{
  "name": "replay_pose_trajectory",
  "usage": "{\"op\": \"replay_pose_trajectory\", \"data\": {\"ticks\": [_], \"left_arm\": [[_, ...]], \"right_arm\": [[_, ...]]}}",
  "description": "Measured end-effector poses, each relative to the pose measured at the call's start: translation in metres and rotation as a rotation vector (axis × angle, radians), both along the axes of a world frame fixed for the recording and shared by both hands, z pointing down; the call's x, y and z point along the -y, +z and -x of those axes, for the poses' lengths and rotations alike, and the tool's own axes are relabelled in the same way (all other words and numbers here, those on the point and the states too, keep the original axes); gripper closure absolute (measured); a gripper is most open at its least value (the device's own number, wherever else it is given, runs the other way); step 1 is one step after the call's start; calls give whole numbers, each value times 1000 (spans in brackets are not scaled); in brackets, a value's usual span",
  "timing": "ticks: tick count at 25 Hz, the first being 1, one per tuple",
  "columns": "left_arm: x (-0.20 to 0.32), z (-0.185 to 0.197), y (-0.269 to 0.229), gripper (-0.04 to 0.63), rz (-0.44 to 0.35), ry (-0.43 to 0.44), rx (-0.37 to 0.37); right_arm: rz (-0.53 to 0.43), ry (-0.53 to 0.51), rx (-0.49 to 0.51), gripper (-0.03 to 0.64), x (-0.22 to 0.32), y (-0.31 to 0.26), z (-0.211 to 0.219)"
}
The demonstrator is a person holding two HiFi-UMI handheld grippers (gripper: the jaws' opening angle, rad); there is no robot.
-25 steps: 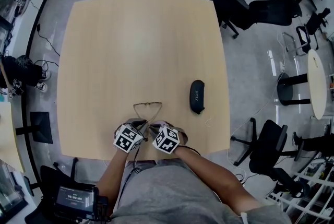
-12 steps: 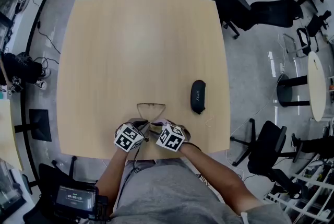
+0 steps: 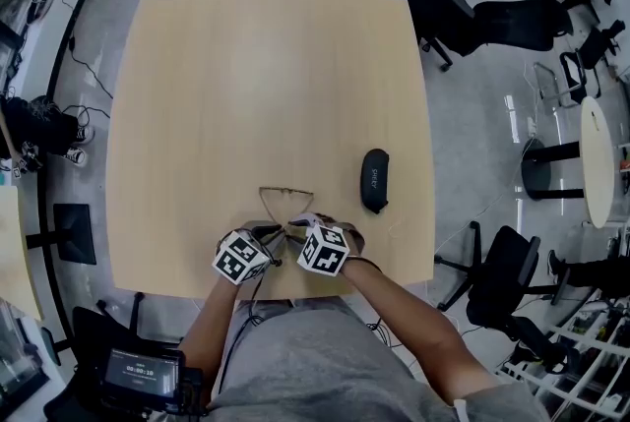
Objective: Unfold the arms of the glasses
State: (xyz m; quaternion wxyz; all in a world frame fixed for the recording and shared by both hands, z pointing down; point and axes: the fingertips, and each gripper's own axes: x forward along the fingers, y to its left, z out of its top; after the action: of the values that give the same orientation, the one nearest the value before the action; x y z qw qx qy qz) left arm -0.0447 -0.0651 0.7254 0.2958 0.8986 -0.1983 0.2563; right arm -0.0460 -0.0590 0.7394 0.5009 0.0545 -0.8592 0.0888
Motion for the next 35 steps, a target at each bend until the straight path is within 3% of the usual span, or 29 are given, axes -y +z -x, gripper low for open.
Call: {"op": "replay_pose_trajectory", "data": {"ticks": [3, 10, 15, 17, 19, 22, 26, 30, 35], "left_arm": [[-1, -1, -1, 571, 6, -1, -12], [1, 6, -12, 569, 35, -42, -114], [12, 23, -27, 569, 40, -138, -202], [23, 39, -31, 569, 10, -197, -197], [33, 53, -28, 569, -27, -213, -146], [38, 58, -16, 569, -101, -88, -2], [27, 42, 1, 569, -202, 235, 184], [13, 28, 11, 569, -268, 503, 290], [3, 27, 26, 568, -320, 701, 391]], "right_arm": [[-18, -73, -32, 495, 0, 6, 5], [99, -40, -7, 495, 0, 1, 7], [27, -65, -35, 495, 18, -5, 5], [-14, -126, -70, 497, 20, -4, 5], [-35, -190, -95, 506, 18, 0, 8], [-44, -264, -122, 529, 12, 7, 14], [-20, -317, -156, 549, 6, 16, 17], [-2, -347, -174, 557, 2, 23, 16], [-27, -376, -184, 594, 6, 24, 17]]}}
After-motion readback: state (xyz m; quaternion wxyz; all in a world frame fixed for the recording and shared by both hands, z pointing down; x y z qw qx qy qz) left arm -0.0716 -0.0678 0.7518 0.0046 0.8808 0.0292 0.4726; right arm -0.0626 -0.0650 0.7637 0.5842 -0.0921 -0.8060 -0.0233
